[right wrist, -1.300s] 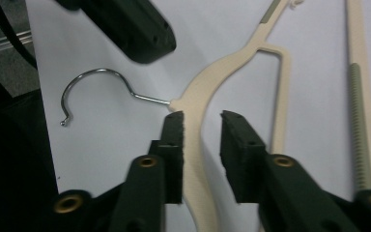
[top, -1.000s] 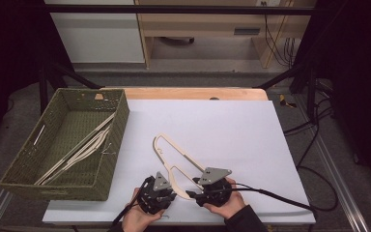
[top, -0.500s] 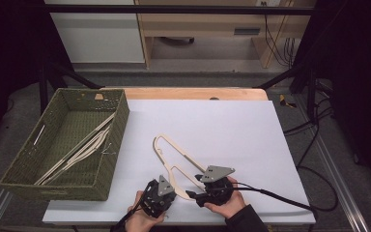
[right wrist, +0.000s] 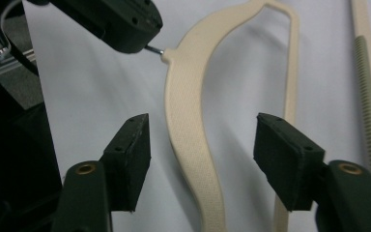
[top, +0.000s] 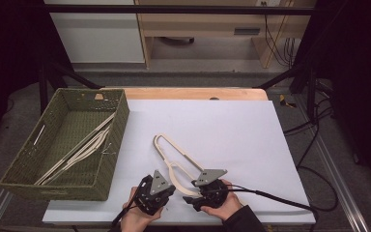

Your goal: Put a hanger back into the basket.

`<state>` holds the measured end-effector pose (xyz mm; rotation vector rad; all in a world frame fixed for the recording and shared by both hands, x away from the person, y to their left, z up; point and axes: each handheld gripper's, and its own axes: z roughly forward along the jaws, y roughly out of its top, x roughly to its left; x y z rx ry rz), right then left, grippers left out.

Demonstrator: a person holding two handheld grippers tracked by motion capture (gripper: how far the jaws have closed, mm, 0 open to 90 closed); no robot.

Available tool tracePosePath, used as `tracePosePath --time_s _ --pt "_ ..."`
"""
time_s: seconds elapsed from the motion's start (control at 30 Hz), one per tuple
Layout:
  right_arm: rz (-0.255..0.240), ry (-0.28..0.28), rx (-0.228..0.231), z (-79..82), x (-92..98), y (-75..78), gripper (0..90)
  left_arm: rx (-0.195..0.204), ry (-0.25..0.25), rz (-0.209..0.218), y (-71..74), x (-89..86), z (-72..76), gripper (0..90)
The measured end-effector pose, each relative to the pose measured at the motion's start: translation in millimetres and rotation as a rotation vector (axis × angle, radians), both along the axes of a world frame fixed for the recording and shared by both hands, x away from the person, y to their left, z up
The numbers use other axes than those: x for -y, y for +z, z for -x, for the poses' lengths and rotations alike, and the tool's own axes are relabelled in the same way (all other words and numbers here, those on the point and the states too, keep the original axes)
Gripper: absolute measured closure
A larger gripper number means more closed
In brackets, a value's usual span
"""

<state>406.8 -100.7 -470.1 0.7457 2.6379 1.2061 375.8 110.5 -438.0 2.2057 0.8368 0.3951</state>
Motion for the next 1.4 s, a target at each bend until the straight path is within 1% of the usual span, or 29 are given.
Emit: tracePosePath --time_s 0.03,0.1,0.13,0.23,0.27,0.3,0.33,0.37,0.4,0.43,0.5,0.6,0.67,0.7,0.77,0.8,0.83,0.9,1.0,1.03,1.07,1.1,1.17,1.2,1.23,1.33,1.37,1.4 --pt "0.003 0.006 0.0 -0.3 -0.2 -0.2 41.7 0.0 0.001 -0.005 -1.2 0.5 -0.1 89.0" --pt "0.007 0.016 0.005 -0.4 -0.2 0.0 50.2 -0.002 -0.001 -0.01 -2.3 0.6 -0.6 89.0" --pt "0.011 0.02 -0.002 -0.5 -0.6 -0.3 50.3 -0.002 0.0 -0.006 -2.1 0.5 -0.6 89.1" --pt "0.047 0.031 -0.012 -1.1 -3.6 -2.2 52.4 0.0 -0.001 -0.008 -1.5 0.8 -0.6 89.0" --pt "0.063 0.042 -0.004 -1.2 -5.0 -2.5 57.0 0.001 -0.002 -0.013 -1.6 1.0 -0.4 89.1" --pt "0.082 0.043 -0.002 -0.4 -7.1 -2.3 63.8 0.003 -0.002 -0.014 -2.0 1.2 -0.2 89.1" --pt "0.086 0.051 0.0 -0.3 -8.5 -2.8 68.0 0.002 -0.002 -0.013 -2.1 1.0 -0.3 89.1" --pt "0.092 0.053 -0.003 -0.1 -9.9 -2.6 70.1 0.0 -0.004 -0.014 -2.3 0.7 -0.5 89.1" --pt "0.104 0.066 0.009 -0.2 -10.5 -2.4 70.6 0.001 -0.005 -0.011 -2.5 0.3 -0.5 89.0" --pt "0.105 0.071 0.018 0.1 -10.2 -2.0 70.9 0.0 -0.007 -0.008 -2.4 0.2 -0.5 89.0" --pt "0.107 0.077 0.024 0.6 -9.7 -1.2 71.4 0.002 -0.008 -0.004 -2.0 -0.1 -0.3 88.9" --pt "0.104 0.086 0.038 1.2 -8.9 0.1 71.9 0.003 -0.014 0.015 -0.2 -2.2 -0.6 88.7" --pt "0.102 0.088 0.046 2.3 -7.8 2.1 72.4 0.011 -0.024 0.052 3.2 -6.3 -0.5 88.1" --pt "0.09 0.086 0.051 2.9 -7.2 4.1 72.8 0.012 -0.031 0.064 5.2 -8.0 -0.5 86.6" --pt "0.083 0.088 0.068 3.5 -5.2 7.7 73.6 0.049 -0.023 0.091 14.5 -15.7 0.0 79.6" --pt "0.078 0.082 0.075 4.1 -3.6 10.6 74.3 0.055 -0.026 0.109 18.3 -19.2 -0.3 73.8" --pt "0.077 0.078 0.081 4.7 -2.6 12.4 74.8 0.064 -0.022 0.134 23.4 -24.4 -0.6 70.5" --pt "0.075 0.072 0.095 5.7 0.1 17.1 76.0 0.091 -0.023 0.178 33.6 -35.6 -1.5 61.3" --pt "0.073 0.053 0.115 6.4 5.1 24.2 76.9 0.141 -0.003 0.241 46.4 -53.7 -2.8 52.0" --pt "0.069 0.046 0.123 6.4 6.6 26.4 77.2 0.15 0.004 0.251 49.7 -59.1 -3.5 49.5" --pt "0.075 0.04 0.131 6.6 8.6 29.1 77.4 0.163 0.007 0.258 52.8 -65.2 -4.6 47.1" --pt "0.072 0.029 0.144 7.0 10.3 31.9 77.9 0.171 0.009 0.267 53.9 -68.4 -5.1 44.0" --pt "0.081 0.016 0.161 7.4 13.6 36.8 78.6 0.184 0.021 0.281 55.8 -76.4 -6.8 40.8" --pt "0.079 0.003 0.177 7.7 15.5 39.3 79.0 0.189 0.025 0.282 56.0 -80.9 -8.2 39.6" --pt "0.081 -0.013 0.197 8.0 19.0 43.2 79.8 0.189 0.027 0.286 55.8 -82.4 -8.9 37.3" --pt "0.079 -0.044 0.223 7.6 26.8 49.9 81.5 0.182 0.026 0.289 54.3 -84.9 -12.0 31.7" --pt "0.075 -0.06 0.236 7.3 30.3 52.3 82.2 0.178 0.023 0.281 53.2 -84.2 -13.0 29.9" --pt "0.07 -0.089 0.244 6.9 34.7 55.3 83.3 0.174 0.02 0.274 52.6 -83.5 -13.6 27.7"
